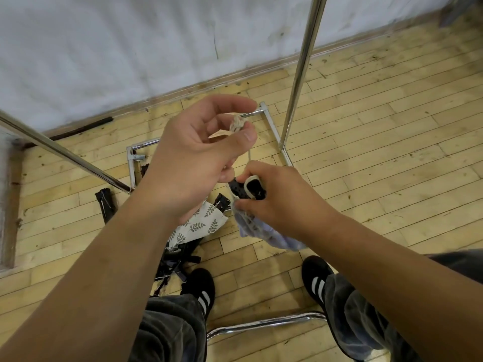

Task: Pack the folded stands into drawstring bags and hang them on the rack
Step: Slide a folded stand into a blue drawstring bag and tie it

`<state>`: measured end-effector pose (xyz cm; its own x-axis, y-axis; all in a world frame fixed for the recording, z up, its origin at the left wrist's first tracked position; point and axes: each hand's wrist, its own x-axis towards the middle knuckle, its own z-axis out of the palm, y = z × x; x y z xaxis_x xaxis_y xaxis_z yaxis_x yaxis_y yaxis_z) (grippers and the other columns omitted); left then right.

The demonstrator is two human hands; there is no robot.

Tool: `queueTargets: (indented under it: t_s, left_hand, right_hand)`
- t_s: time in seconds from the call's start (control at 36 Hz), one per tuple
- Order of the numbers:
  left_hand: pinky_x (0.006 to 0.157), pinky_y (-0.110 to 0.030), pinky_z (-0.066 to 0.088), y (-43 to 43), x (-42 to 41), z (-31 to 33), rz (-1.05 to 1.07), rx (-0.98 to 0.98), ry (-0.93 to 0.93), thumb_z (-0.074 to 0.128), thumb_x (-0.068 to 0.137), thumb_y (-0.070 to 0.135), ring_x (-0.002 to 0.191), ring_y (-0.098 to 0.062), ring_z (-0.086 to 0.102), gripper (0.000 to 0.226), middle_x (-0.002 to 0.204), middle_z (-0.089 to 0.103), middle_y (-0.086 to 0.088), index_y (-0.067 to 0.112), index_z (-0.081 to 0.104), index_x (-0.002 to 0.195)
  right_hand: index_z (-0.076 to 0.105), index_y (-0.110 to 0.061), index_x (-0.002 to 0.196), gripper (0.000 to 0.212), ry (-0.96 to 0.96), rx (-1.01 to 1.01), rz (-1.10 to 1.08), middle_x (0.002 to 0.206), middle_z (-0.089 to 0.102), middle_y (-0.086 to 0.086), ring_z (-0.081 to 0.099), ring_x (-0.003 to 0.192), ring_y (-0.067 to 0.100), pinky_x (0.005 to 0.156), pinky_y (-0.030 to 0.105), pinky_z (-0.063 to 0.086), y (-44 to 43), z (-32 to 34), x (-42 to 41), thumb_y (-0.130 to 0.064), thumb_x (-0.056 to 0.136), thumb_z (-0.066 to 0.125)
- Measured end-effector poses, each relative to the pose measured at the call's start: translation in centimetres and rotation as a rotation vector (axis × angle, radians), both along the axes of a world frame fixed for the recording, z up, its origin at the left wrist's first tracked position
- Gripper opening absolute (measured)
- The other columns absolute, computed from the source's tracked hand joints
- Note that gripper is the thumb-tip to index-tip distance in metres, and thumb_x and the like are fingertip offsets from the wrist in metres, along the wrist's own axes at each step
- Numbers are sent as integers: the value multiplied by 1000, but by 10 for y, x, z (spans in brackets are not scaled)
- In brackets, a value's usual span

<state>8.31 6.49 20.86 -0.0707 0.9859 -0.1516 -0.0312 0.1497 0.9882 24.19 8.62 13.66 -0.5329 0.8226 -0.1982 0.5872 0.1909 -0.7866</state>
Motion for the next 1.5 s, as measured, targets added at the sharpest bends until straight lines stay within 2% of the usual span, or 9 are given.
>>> queueTargets:
  t_s: [0.11, 0.19, 0.39, 0.5, 0.64, 0.89, 1.0, 1.14, 1.5]
  left_hand:
    - [50, -23, 36, -2, -4, 3, -41, -27, 35, 74, 91, 10, 65, -10, 49, 27, 97, 66, 3, 33, 75, 106]
    - [59, -19, 50, -3, -8, 6, -158, -110, 361, 79, 85, 35, 72, -10, 58, 30, 102, 68, 12, 47, 70, 112]
    - [57, -6, 40, -5, -4, -10, -356, -176, 871, 76, 88, 45, 70, 10, 57, 49, 94, 65, 16, 55, 54, 130]
    - [74, -9, 43, -3, -3, -8, -294, -149, 680, 64, 101, 27, 81, 8, 67, 35, 92, 75, 14, 46, 59, 130]
    - [97, -58, 55, -1, -6, -3, -109, -81, 412, 61, 102, 16, 96, -31, 72, 29, 89, 76, 0, 40, 70, 115]
    - [72, -11, 44, -3, -6, -10, -300, -245, 670, 64, 85, 68, 87, 14, 64, 40, 98, 67, 20, 53, 55, 121]
    - [79, -19, 48, -5, -3, -15, -313, -184, 649, 80, 75, 60, 92, 6, 65, 63, 99, 66, 20, 53, 51, 130]
    - [79, 4, 36, -5, -3, -15, -364, -89, 719, 85, 81, 39, 102, 15, 59, 69, 108, 60, 31, 56, 47, 137]
    - [83, -28, 57, -2, -7, -11, -301, -150, 521, 66, 100, 28, 84, -9, 74, 34, 89, 76, 8, 41, 61, 130]
  right_hand:
    - [65, -24, 99, 24, -20, 11, 6, 88, 71, -7, 67, 80, 10, 72, 32, 58, 0, 1, -2, -34, 86, 82]
    - [58, -29, 92, 25, -26, 5, 9, 77, 65, -15, 62, 72, -5, 63, 10, 48, 0, 1, -1, -33, 86, 82]
    - [56, -31, 87, 21, 1, 44, -45, 68, 59, -14, 56, 62, 1, 55, 14, 41, 5, 5, 1, -23, 88, 75]
    - [59, -26, 96, 26, -6, 53, -22, 78, 63, -16, 62, 75, 0, 64, 12, 46, 2, 8, 0, -27, 84, 82]
    - [66, -25, 102, 26, 34, 32, -20, 94, 71, -13, 68, 88, 6, 79, 26, 58, -1, 5, -1, -25, 83, 84]
    - [56, -35, 87, 24, 27, 53, -28, 71, 59, -21, 57, 69, -17, 63, 4, 43, 0, 6, -5, -21, 87, 75]
    - [47, -32, 77, 20, -26, 35, -35, 63, 54, -11, 55, 63, -9, 56, 9, 41, 2, 2, -7, -21, 89, 58]
    - [57, -31, 88, 8, -29, 49, -38, 69, 60, -13, 60, 68, -1, 60, 11, 43, 4, -2, -4, -26, 86, 63]
    - [65, -23, 101, 29, -13, 65, -83, 81, 67, -14, 64, 76, 0, 67, 10, 49, 5, 1, -1, -29, 80, 85]
